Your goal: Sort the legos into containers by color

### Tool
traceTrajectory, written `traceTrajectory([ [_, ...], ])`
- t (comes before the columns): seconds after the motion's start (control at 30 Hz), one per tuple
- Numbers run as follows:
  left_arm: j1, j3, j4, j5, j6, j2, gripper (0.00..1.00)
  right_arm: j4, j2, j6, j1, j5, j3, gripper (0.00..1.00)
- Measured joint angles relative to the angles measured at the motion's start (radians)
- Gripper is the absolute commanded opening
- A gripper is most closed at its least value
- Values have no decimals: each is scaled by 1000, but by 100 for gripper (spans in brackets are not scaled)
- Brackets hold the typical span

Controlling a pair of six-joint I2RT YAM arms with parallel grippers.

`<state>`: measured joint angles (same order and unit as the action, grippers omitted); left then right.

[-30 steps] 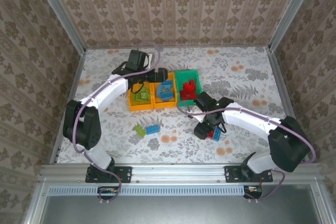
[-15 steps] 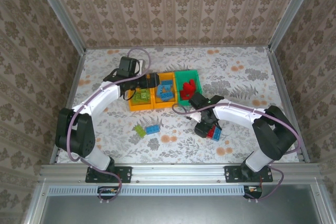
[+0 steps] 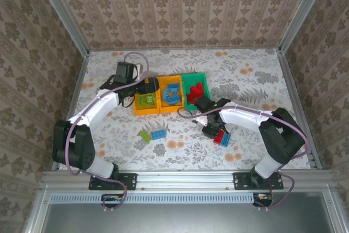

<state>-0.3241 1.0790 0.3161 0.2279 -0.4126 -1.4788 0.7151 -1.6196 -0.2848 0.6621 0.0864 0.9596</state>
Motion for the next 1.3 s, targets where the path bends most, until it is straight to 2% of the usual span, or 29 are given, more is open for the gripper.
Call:
traceTrajectory([
  [0.23,19,-63,8,-32,4,89,100,-163,94,134,2,-137,16,26],
  [0.4,23,-118,27,-71,9,146,100,-351,75,319,4,-274,106,24],
  [0.63,70,-203,40,-119,-24,185,100,-523,-159,608,6,-396,349,21],
  [0.8,105,-280,53,-151,-67,257,100,-559,-326,779,14,-449,503,21],
  [1.03,110,-374,59,-162,-122,338,100,-585,-475,949,29,-478,683,26],
  [1.3,110,-415,92,-141,-180,345,100,-532,-590,1045,31,-475,841,43],
])
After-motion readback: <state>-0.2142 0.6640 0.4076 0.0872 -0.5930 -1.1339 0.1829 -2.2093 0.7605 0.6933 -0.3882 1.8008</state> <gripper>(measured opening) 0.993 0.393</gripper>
